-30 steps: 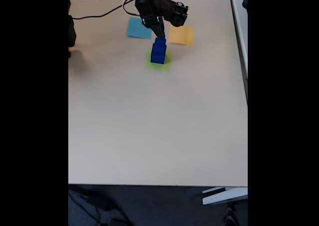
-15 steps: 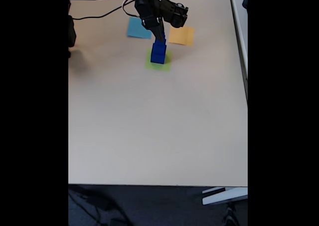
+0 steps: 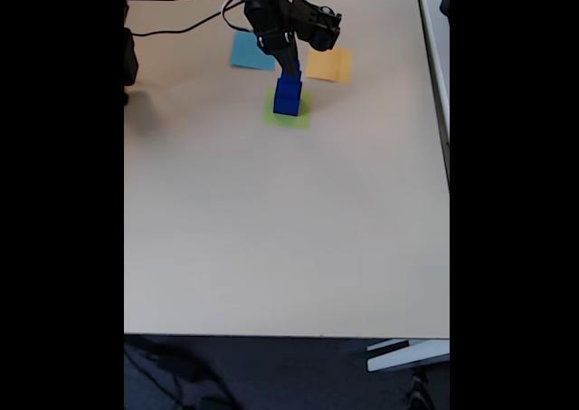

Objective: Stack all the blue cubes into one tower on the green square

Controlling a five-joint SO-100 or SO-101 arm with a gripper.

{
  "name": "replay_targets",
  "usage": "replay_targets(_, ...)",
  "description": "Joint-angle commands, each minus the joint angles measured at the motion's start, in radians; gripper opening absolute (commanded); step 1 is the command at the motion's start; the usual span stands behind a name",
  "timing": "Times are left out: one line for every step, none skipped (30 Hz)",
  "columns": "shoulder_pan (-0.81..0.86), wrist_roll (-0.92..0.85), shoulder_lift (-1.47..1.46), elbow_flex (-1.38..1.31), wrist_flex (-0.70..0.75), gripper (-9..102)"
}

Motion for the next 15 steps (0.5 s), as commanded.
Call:
replay_targets(0.009,0.000,0.081,-0.012,-0.020,13)
replay_targets(0.008,0.002,0.081,-0.012,-0.020,13)
replay_targets(0.006,0.003,0.080,-0.015,-0.020,13)
replay_targets(0.005,0.006,0.078,-0.017,-0.021,13)
replay_targets(0.003,0.009,0.077,-0.020,-0.021,13)
replay_targets(0.002,0.011,0.075,-0.023,-0.021,13)
replay_targets(0.000,0.012,0.075,-0.025,-0.021,13)
replay_targets(0.000,0.014,0.074,-0.026,-0.021,13)
replay_targets(0.000,0.015,0.072,-0.029,-0.021,13)
replay_targets(-0.002,0.015,0.071,-0.031,-0.021,13)
replay_targets(-0.002,0.017,0.071,-0.032,-0.021,13)
replay_targets(-0.002,0.017,0.069,-0.034,-0.021,13)
replay_targets(-0.002,0.018,0.069,-0.035,-0.021,13)
replay_targets(-0.002,0.020,0.069,-0.035,-0.021,13)
replay_targets(-0.002,0.020,0.067,-0.037,-0.023,13)
